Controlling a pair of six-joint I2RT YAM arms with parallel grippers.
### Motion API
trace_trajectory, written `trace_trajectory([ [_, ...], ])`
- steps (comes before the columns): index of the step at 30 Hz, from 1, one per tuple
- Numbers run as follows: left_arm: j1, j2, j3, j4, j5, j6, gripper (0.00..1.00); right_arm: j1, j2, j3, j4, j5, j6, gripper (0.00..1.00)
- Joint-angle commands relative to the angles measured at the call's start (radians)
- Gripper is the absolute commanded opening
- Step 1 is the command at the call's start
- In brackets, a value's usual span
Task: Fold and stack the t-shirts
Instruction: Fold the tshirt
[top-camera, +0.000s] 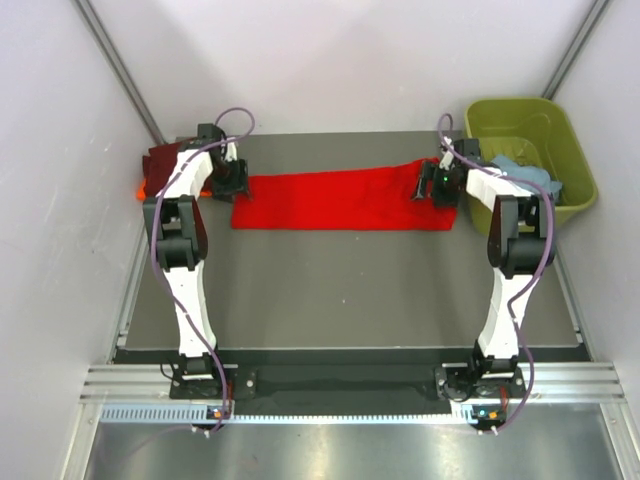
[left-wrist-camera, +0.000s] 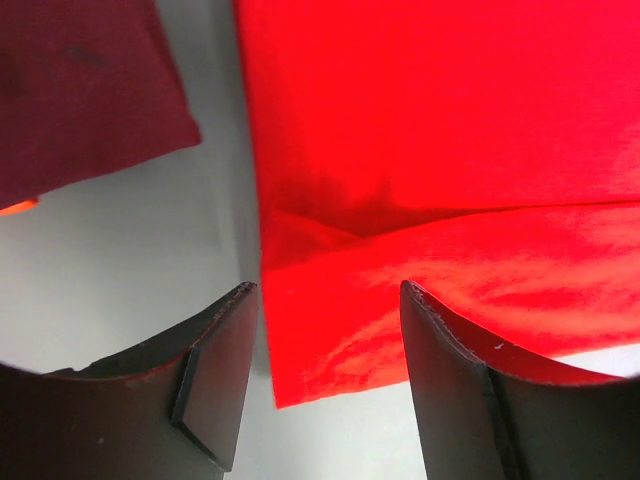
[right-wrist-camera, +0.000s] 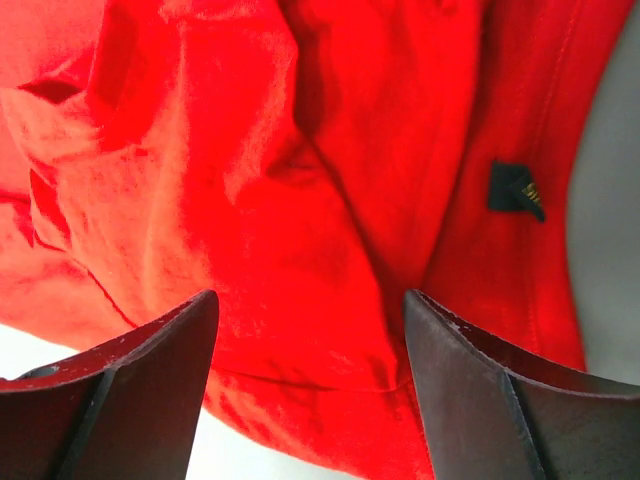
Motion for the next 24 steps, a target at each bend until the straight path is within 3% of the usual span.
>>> trace_trajectory([
  [1,-0.001,-0.013,-0.001,-0.020,-0.050,0.030,0.64,-0.015,0.007,-0.005,0.035,-0.027,0.017,0.74],
  [4,0.001,0.003,-0.003,-0.021,-0.065,0.022,0.61,-0.015,0.021,0.003,0.034,-0.014,0.015,0.73],
  [7,0.001,0.017,-0.012,-0.024,-0.077,0.017,0.50,-0.012,0.036,0.019,0.023,0.023,0.015,0.71],
  [9,0.001,0.023,-0.023,-0.027,-0.082,0.016,0.36,-0.014,0.040,0.026,0.015,0.065,0.012,0.62],
  [10,0.002,0.025,-0.032,-0.027,-0.089,0.011,0.20,-0.014,0.045,0.029,0.014,0.092,0.009,0.51],
  [13,0.001,0.028,-0.049,-0.024,-0.088,0.008,0.00,-0.014,0.054,0.039,0.006,0.123,0.006,0.33],
  [16,-0.001,0.031,-0.067,-0.023,-0.090,0.005,0.00,-0.011,0.065,0.049,0.009,0.138,-0.002,0.18],
  [19,0.001,0.033,-0.080,-0.021,-0.087,0.007,0.00,-0.006,0.071,0.061,0.006,0.155,-0.011,0.09],
  [24,-0.001,0.022,-0.107,-0.034,-0.077,0.010,0.00,0.000,0.100,0.113,0.000,0.172,-0.041,0.06],
])
